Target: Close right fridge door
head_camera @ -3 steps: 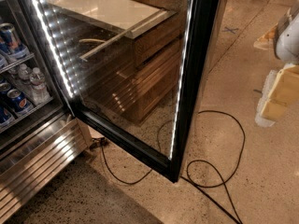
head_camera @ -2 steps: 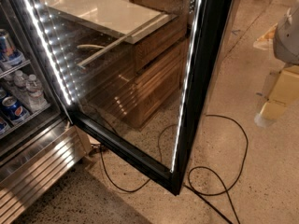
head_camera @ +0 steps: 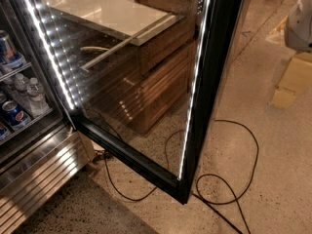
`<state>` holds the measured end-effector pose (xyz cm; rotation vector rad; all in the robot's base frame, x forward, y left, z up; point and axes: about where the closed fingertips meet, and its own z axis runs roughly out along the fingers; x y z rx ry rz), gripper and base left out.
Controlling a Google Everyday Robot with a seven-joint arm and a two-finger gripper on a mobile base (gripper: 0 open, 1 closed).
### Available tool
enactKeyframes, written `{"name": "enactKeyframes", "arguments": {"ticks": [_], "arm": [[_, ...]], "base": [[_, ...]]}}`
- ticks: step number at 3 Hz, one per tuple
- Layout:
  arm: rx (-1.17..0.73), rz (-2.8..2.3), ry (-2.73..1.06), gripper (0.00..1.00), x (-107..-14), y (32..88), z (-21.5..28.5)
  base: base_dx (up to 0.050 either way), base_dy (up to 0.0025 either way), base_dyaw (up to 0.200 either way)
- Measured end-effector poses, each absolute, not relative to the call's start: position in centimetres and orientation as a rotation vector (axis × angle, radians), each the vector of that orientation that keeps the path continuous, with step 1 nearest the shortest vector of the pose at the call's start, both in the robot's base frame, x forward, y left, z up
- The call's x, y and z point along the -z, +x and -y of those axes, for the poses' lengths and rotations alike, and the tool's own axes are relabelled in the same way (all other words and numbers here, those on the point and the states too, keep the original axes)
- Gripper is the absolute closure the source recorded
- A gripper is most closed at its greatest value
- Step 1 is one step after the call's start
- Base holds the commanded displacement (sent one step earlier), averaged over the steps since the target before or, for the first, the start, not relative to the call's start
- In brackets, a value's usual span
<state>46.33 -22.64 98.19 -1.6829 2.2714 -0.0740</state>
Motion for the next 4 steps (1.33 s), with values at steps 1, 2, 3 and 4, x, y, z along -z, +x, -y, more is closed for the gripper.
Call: {"name": "enactKeyframes", "arguments": {"ticks": [1, 2, 3, 4], "arm": [[0.030, -2.350, -1.603, 0.00, -96.4, 55.7, 24.5], [0.030, -2.350, -1.603, 0.00, -96.4, 55.7, 24.5], [-0.068, -2.300, -1.667, 0.00, -95.7, 56.3, 23.2], [-0.134, -2.240, -1.757, 0.00, -95.0, 57.2, 20.0]], "base": [[0.000, 0.00000, 0.000], [0.000, 0.00000, 0.000], [0.000, 0.00000, 0.000], [0.000, 0.00000, 0.000]]}}
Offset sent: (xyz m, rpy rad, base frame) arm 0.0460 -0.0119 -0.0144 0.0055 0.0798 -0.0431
